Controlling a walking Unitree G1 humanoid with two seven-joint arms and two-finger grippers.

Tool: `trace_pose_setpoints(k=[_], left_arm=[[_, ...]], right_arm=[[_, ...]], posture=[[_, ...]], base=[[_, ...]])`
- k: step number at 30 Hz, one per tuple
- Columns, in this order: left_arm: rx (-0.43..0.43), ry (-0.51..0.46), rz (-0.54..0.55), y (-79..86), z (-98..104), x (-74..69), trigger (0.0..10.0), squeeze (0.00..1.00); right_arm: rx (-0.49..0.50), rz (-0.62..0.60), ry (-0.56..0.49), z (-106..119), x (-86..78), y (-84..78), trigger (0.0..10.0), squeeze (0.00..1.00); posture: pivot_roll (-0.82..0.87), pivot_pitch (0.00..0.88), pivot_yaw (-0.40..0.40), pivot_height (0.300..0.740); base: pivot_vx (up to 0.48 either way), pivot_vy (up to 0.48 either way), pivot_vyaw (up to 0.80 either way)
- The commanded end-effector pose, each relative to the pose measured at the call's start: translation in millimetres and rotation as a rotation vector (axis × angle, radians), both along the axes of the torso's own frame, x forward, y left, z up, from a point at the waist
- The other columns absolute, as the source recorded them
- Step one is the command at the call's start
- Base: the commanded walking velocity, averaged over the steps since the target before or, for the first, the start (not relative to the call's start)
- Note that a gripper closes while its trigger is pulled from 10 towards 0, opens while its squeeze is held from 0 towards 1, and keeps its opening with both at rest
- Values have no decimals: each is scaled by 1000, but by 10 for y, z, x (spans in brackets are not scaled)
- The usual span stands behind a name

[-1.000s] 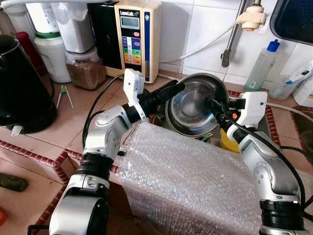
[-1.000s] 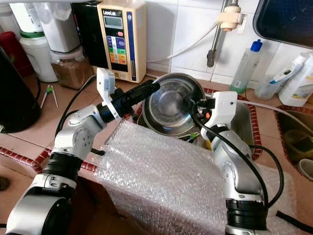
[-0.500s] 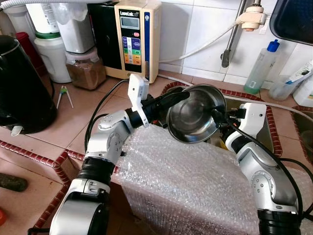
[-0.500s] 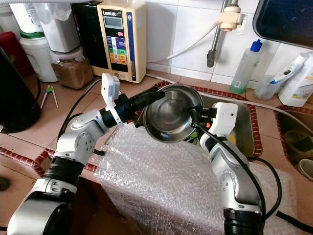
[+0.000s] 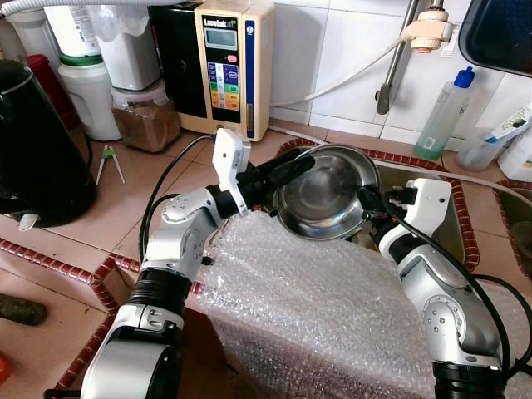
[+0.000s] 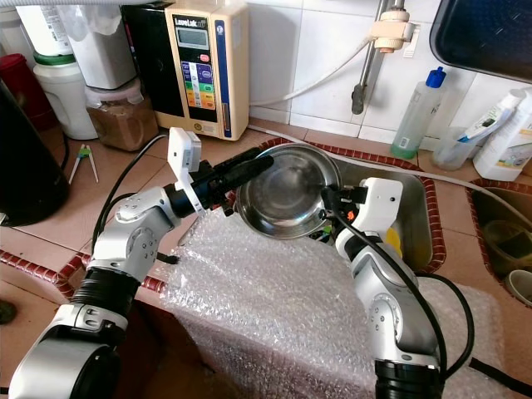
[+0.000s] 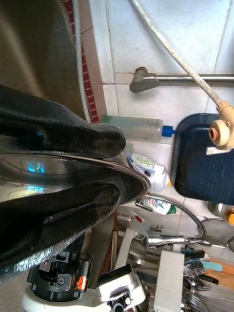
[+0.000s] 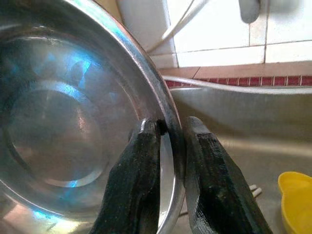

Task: Kitchen organization

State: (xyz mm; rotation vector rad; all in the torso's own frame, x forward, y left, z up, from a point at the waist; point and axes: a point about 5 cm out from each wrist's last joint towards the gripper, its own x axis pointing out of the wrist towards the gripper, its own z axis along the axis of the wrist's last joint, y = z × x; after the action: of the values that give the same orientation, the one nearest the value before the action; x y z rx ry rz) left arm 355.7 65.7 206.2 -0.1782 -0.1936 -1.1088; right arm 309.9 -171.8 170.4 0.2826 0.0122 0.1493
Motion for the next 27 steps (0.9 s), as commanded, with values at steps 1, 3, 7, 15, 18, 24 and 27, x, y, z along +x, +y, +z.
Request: trace_pose_setpoints(k=[1,3,7,15,18,24,27], left_arm=[[63,-3,-65,-135,-61,-37,10000,1000],[96,-4,-40,-109,-76,-7,10000,1000],[186,26,63,47,-154,99,10000,1000],[251,8,219,349,-171,221,10000,1000],[302,14,246,456,-260,222,10000,1000],[397,16,265,640,-430,187,10000,1000],[450,23,236,693,-503,155,10000,1000]], right_arm=[[35,-175,-33,114,50,-226,0,0],[41,-205,-35,106,46,-252,0,0],[29,-253,-37,92,25,-317,0,0],[5,-428,-40,76,-12,-580,0,0],[-13,-490,-21,40,-43,-679,0,0],[-47,-584,47,-85,-92,-824,0,0],[-52,-639,95,-172,-129,-892,0,0]], posture=[[27,0,29,740],[27,0,31,740],[33,0,37,740],[35,0,45,740],[35,0,45,740],[35,0,43,740],[37,0,41,740]], base=[[0,0,0],[0,0,0],[0,0,0],[0,0,0],[0,0,0],[0,0,0],[0,0,0]])
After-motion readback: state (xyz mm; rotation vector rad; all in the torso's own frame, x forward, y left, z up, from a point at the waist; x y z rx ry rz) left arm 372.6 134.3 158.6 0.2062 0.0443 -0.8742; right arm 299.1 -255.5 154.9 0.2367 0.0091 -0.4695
